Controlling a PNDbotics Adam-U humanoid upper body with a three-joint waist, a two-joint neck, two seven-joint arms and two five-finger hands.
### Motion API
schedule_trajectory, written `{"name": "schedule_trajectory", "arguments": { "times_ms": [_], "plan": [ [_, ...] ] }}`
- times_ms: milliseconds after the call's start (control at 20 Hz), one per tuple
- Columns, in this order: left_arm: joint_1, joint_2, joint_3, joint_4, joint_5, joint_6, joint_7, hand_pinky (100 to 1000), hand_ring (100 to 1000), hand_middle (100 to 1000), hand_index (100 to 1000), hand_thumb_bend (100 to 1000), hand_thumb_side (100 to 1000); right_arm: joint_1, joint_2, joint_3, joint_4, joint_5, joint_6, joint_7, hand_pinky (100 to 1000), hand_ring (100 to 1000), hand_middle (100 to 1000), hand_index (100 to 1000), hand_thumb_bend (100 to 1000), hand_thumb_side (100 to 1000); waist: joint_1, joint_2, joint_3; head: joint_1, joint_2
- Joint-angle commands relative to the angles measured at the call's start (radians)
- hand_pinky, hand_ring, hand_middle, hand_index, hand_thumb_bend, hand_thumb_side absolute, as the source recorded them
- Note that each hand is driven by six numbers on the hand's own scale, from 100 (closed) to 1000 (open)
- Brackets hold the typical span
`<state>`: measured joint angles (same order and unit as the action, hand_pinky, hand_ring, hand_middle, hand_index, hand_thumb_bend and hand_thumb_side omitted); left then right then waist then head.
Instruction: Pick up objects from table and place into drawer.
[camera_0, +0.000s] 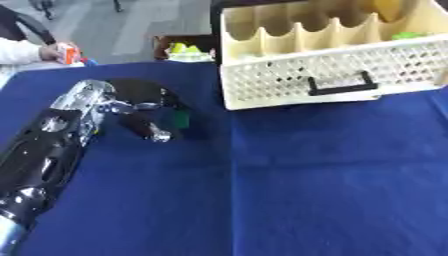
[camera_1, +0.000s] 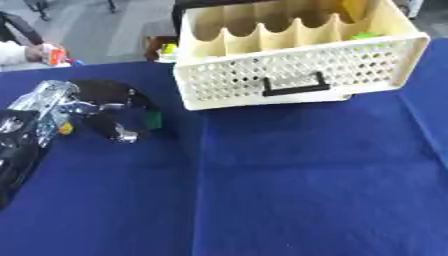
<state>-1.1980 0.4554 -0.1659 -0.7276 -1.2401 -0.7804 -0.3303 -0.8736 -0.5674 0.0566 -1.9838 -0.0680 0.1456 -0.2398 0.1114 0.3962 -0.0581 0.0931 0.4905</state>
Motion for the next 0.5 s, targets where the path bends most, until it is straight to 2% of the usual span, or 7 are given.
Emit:
{"name": "schedule_trajectory", "arguments": {
  "times_ms": [50,300,500],
  "plan": [
    [-0.027,0.015,0.013,-0.002,-0.014,-0.127,-0.104,771,794,743,948,300,1000,-0.014,-0.009,-0.007,-0.016,-0.001,0.005,0.002,819,307,288,704,100,725,-0.005,-0.018,0.002,0.002,-0.012],
    [-0.031,0.013,0.024,0.005,-0.014,-0.127,-0.089,759,788,737,951,228,1000,-0.014,-0.006,-0.008,-0.016,0.001,0.006,0.008,823,307,287,705,100,728,-0.006,-0.013,0.002,0.003,-0.017],
    [-0.038,0.012,0.029,-0.005,0.031,-0.127,-0.099,756,785,736,970,176,1000,-0.009,-0.005,-0.010,-0.016,0.003,0.010,0.010,827,305,282,702,100,730,-0.007,-0.012,0.005,0.003,-0.016]
  ]
}}
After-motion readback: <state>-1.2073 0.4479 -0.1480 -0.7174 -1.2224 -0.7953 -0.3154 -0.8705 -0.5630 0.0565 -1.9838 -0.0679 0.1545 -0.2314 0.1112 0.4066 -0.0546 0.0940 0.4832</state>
